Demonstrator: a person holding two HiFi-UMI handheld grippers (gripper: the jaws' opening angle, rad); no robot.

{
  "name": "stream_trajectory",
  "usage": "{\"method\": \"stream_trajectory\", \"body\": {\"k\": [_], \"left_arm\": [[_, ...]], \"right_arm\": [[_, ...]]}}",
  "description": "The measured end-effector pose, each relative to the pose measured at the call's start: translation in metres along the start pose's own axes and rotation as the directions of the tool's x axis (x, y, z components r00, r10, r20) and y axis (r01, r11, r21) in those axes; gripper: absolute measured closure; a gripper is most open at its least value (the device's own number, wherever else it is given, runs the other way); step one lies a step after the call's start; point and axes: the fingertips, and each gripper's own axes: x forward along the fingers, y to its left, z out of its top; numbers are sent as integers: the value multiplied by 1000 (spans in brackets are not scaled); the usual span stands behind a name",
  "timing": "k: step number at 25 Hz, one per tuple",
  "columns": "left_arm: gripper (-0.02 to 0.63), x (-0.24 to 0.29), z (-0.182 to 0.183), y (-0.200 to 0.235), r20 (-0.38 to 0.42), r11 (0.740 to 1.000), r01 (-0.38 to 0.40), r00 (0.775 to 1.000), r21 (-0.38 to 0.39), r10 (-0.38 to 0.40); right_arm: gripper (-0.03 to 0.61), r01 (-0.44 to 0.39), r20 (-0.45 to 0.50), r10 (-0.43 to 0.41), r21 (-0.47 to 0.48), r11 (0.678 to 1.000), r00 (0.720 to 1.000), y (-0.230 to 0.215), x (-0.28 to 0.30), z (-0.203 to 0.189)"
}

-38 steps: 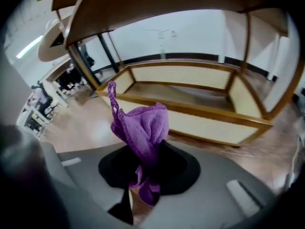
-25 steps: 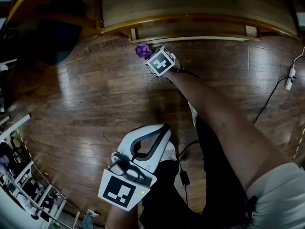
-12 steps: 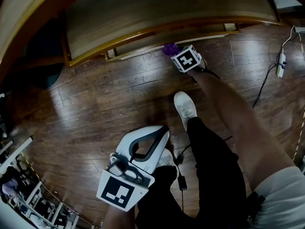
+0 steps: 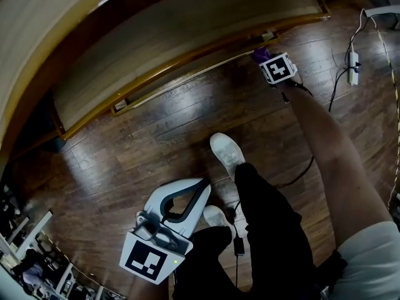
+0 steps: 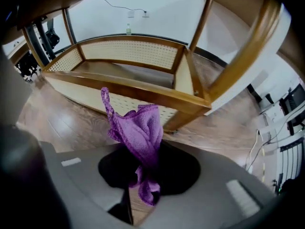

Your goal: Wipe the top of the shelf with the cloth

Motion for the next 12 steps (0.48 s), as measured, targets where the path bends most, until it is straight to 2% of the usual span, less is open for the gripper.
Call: {"method": "stream_trajectory", "body": {"k": [5,12], "left_arm": [[595,9,0,1,-23,1000,13,1000,8,-13],[595,18,9,-6,-12,999,33,999,18,-33]], "right_arm": [[477,30,-13,-29,47,998,999,-36,-5,-11],[477,32,6,-32,24,999,999,-31,-19,-6]]}}
